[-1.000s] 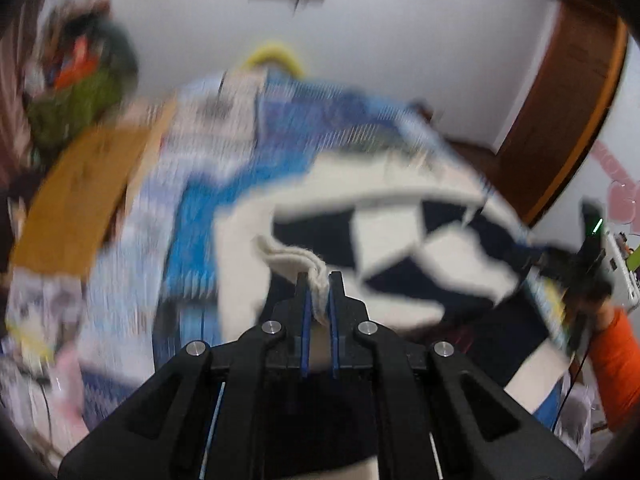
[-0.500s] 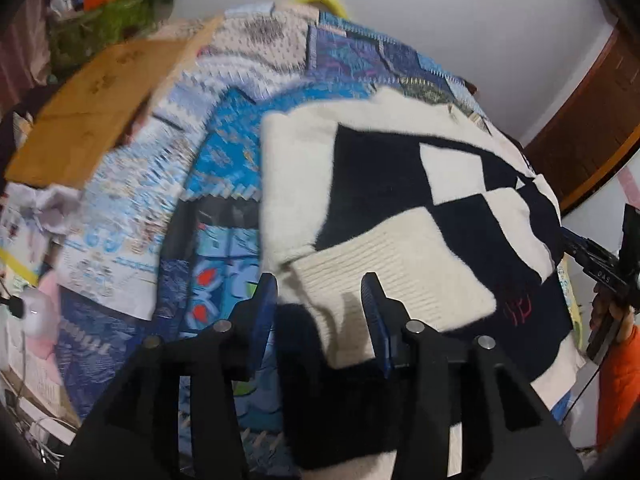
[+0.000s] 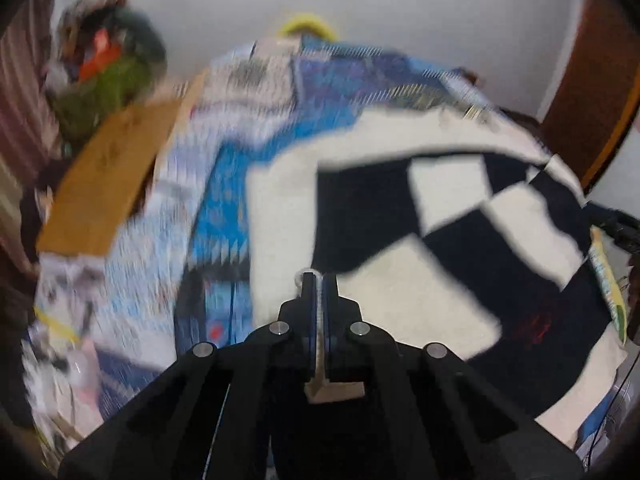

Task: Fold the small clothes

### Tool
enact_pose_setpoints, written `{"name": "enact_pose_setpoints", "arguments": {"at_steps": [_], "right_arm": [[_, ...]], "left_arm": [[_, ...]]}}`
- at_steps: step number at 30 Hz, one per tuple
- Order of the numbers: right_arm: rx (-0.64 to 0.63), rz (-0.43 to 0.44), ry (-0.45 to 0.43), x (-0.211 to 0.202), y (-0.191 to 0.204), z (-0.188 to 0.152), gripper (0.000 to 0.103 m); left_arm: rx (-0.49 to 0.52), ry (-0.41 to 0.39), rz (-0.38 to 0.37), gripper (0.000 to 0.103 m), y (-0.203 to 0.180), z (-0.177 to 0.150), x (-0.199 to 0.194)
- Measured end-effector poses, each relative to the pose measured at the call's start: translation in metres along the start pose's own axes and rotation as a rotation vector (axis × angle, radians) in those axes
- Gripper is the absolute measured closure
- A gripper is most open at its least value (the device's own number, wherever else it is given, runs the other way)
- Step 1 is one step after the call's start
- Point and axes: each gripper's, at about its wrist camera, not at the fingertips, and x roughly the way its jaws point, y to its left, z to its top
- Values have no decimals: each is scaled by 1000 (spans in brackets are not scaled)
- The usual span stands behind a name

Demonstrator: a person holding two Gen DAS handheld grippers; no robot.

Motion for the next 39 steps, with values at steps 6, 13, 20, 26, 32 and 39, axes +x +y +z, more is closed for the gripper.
{"name": "enact_pose_setpoints", "arguments": {"at_steps": [6, 13, 20, 26, 32, 39], "right_arm": [[-6, -6, -7, 13, -4, 18, 57], [-50, -54, 21, 38, -6, 27, 57], [-30, -20, 17, 33, -12, 23, 57], [-93, -57, 65, 43, -5, 14, 53], [-82, -55, 86, 18, -1, 6, 43], [-80, -54, 111, -16, 3, -23, 42]], "left_arm": [[105, -192, -15, 102, -27, 76, -44], [105, -235, 53, 103, -15, 100, -40], [-73, -30, 67, 103, 61, 62, 26], [-128, 72, -45, 102, 68, 23, 46], [-69, 101, -123, 74, 34, 0, 45], [-44, 182, -63, 70, 24, -33, 68]]}}
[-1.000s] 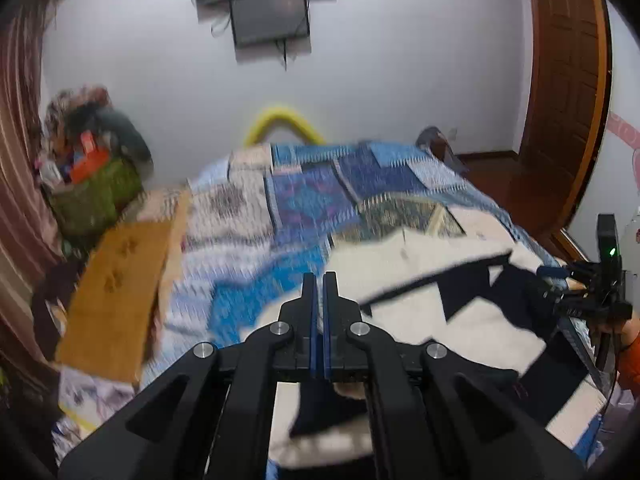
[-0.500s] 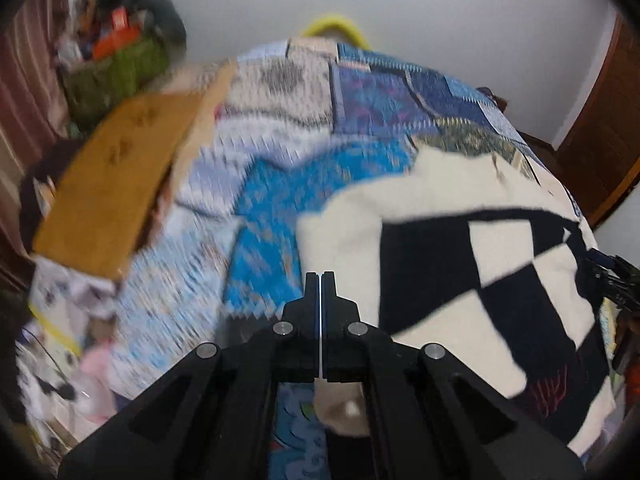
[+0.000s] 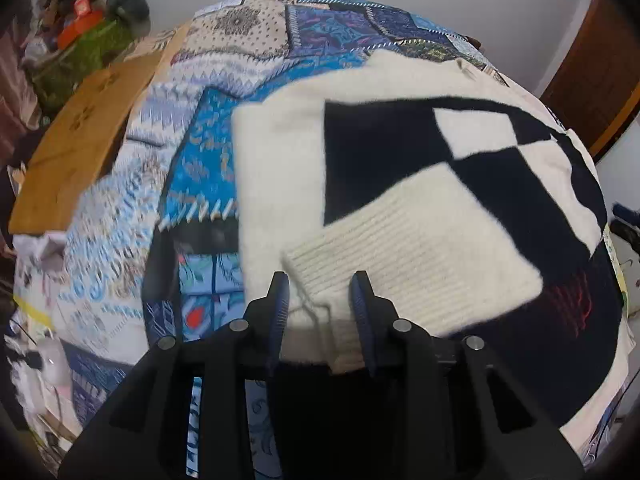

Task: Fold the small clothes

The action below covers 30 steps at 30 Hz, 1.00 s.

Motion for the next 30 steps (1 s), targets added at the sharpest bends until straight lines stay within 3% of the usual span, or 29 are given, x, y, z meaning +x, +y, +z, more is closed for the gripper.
{"name": "enact_pose_setpoints", "arguments": {"at_steps": [5, 7, 11, 16, 20, 23, 24, 25, 26, 27, 28, 30], "right_arm": [[12, -5, -3, -23, 3, -26, 41], [34, 3, 1, -30, 3, -37, 41], [61, 39, 15, -39, 8, -57, 41], [34, 57, 58, -39, 20, -85, 41], [97, 109, 64, -39, 15, -96, 42], [146, 195, 81, -37, 14, -102, 62], [156, 220, 82, -36, 14, -104, 68], [161, 232, 79, -37, 15, -105, 70], [165, 244, 75, -37, 16, -106, 78], [167, 256, 69, -38, 18, -105, 89], [165, 257, 63, -39, 19, -103, 92], [145, 260, 47, -41, 22, -99, 93]], "left_arm": [[21, -18, 64, 69, -2, -16, -26], [16, -26, 46, 65, 1, -26, -40], [-5, -50, 18, 47, 6, -54, -64], [-55, 0, -36, 47, 9, -89, -70], [-101, 10, -83, 45, 10, -113, -73], [-101, 14, -114, 46, 5, -122, -78], [-94, 15, -122, 47, 3, -124, -79], [-89, 15, -130, 57, 1, -125, -80], [-81, 18, -152, 73, -2, -125, -81], [-79, 21, -171, 82, -4, -125, -82], [-82, 25, -193, 92, -5, -123, -82], [-90, 17, -207, 93, -7, -118, -85]]}}
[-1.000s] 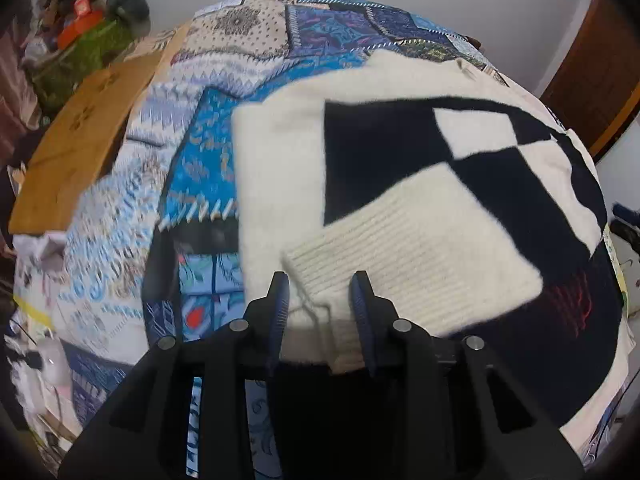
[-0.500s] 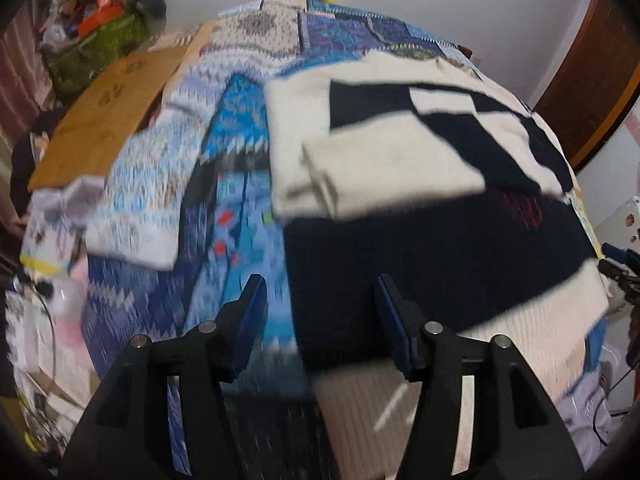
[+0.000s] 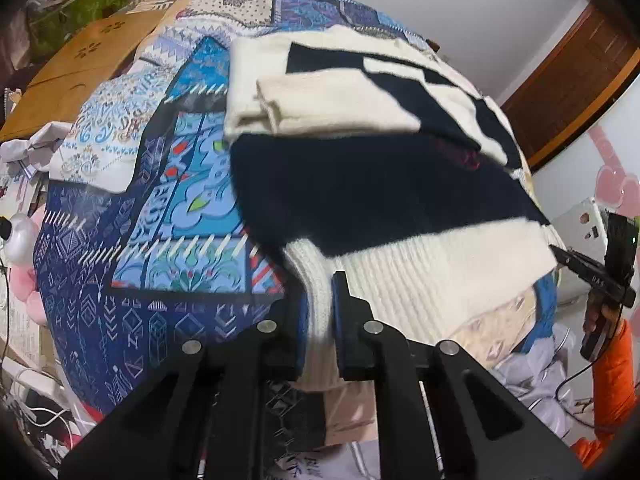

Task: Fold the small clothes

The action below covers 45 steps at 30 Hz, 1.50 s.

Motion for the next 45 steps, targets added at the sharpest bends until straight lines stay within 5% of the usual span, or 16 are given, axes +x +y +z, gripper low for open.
{"name": "enact_pose_setpoints", "arguments": {"at_steps": [7, 15, 21, 29, 31, 33, 36, 38, 40, 45], "right_arm": [[-66, 12, -82, -17, 8, 38, 94], [-76, -8, -198, -10, 7, 128, 94], [-6, -53, -176, 37, -26, 189, 94], [112, -33, -87, 89, -68, 218, 90], [114, -29, -99, 87, -70, 223, 86], [123, -48, -127, 82, -72, 228, 72], [115, -117, -195, 65, -71, 234, 60], [86, -135, -209, 57, -66, 236, 60], [54, -145, -218, 50, -60, 235, 59], [-43, -155, -217, 40, -36, 227, 55]], "left_arm": [[-5, -112, -57, 94, -12, 48, -31], [-39, -223, -41, 95, -5, 145, -31], [-112, -187, -6, 95, 25, 204, 23], [-218, -59, -17, 93, 65, 227, 106], [-247, -42, -31, 93, 69, 229, 114], [-242, -30, -24, 91, 69, 234, 117], [-216, -24, 10, 87, 65, 244, 111], [-199, -90, 97, 58, 61, 250, 93], [-196, -164, 132, 45, 59, 252, 74], [-148, -190, 154, 45, 50, 249, 53]]}}
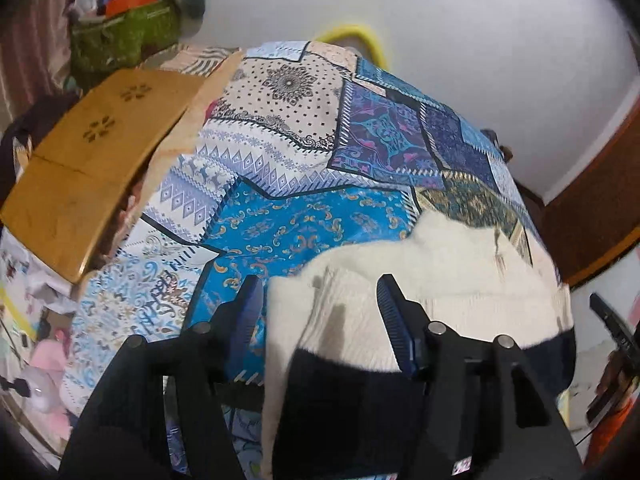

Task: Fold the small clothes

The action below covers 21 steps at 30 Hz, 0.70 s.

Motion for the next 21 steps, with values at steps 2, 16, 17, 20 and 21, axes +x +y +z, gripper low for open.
{"name": "enact_pose_setpoints", "arguments": {"at_steps": [2, 16, 17, 20, 21], "right_arm": [[-37, 15, 6, -1, 16, -5, 55], [-290, 116, 190, 62, 121, -46, 45], [-297, 107, 207, 65, 121, -49, 45], [-293, 127, 232, 68, 110, -56, 45], [-282, 129, 234, 65, 106, -56, 45]], "left_arm": [[73, 11, 9, 45, -15, -12, -2], [417, 111, -57, 37, -132, -82, 46], [417, 106, -51, 30, -130, -82, 47], [409, 96, -45, 21, -117, -81, 49], [405, 95, -47, 21, -111, -80, 47]]}}
